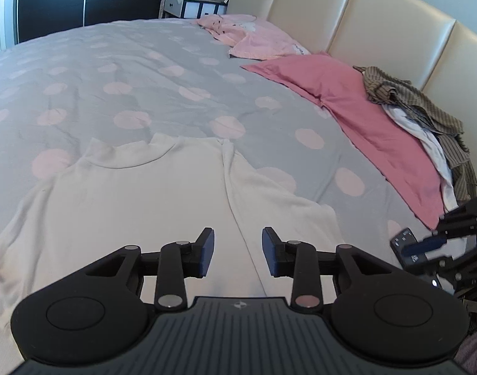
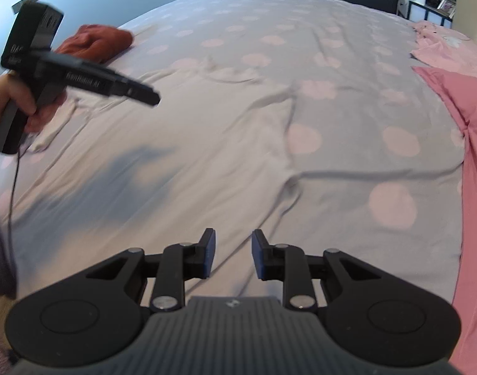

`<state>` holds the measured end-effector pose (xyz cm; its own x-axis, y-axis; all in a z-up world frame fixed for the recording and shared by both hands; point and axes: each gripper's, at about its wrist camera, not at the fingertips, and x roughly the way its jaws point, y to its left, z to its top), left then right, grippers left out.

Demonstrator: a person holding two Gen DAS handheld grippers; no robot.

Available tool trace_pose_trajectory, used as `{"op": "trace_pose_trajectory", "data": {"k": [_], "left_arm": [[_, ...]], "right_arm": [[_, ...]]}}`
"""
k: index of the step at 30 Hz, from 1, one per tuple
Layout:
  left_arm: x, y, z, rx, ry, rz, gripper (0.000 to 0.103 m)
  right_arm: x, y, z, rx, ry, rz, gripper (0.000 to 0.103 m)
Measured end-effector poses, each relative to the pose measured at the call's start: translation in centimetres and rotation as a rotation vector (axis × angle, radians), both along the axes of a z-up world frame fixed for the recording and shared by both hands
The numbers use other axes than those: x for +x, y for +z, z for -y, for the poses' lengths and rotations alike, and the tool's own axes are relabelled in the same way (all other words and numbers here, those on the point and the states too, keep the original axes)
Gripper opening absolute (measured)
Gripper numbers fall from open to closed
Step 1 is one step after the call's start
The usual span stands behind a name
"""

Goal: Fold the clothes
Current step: 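Grasp the cream top's hem with the right tool and lift it toward the collar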

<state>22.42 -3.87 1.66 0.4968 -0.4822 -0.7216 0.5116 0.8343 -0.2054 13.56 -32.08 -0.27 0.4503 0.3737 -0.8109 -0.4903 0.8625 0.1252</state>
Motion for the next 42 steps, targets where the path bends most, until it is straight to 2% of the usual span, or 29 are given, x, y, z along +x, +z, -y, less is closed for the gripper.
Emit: {"op": "trace_pose_trajectory", "data": {"k": [5,10,14,16,18,21,24,25,26,29,34,42], "left_arm": [[-4.5,1.6,-1.7,0.002,0.008,0.021,0.039],[-7.9,1.6,-3.3,0.008,0.020,-0.001,0.039],[-9.8,1.9,-3.9,0.004,0.024,-0.020,0.039],[-10.7,2.2,-3.7,0.004,0.012,-0.013,0.039],[-11.5,2.6,-3.3,0.004,-0.002,-0.004,0.039],[-12.5,3.1,-2.5,0.007,-0.029,0.007,0.040],[-12.9,3.4,-1.1,0.013,-0.063,0.012,0.046],[-12.9,3.4,-0.3,0.021,-0.075,0.014,0.047],[-12.7,3.3,0.4,0.031,-0.084,0.014,0.047],[-11.7,3.0,3.1,0.067,-0.118,0.019,0.047],[-8.0,1.2,9.7,0.178,-0.200,0.032,0.047],[0.2,-3.0,19.0,0.296,-0.227,-0.038,0.044]], "right_arm": [[-7.7,-1.6,-2.1,0.017,-0.009,-0.086,0.029],[-15.1,-5.4,-3.7,0.072,-0.050,-0.180,0.029],[-19.1,-8.9,-4.9,0.118,-0.088,-0.247,0.028],[-20.1,-10.3,-5.5,0.103,-0.082,-0.246,0.027],[-20.4,-11.4,-5.8,0.115,-0.067,-0.234,0.021],[-19.8,-11.9,-5.9,0.119,-0.065,-0.190,0.019],[-19.1,-12.2,-6.0,0.130,-0.068,-0.207,0.019],[-18.9,-12.3,-6.0,0.137,-0.068,-0.215,0.015],[-18.8,-12.4,-6.0,0.149,-0.065,-0.229,0.004],[-18.9,-12.0,-5.3,0.173,-0.089,-0.284,0.003],[-18.7,-9.9,-4.6,0.233,-0.116,-0.335,0.003],[-18.5,-9.1,-4.5,0.284,-0.090,-0.380,0.003]]}}
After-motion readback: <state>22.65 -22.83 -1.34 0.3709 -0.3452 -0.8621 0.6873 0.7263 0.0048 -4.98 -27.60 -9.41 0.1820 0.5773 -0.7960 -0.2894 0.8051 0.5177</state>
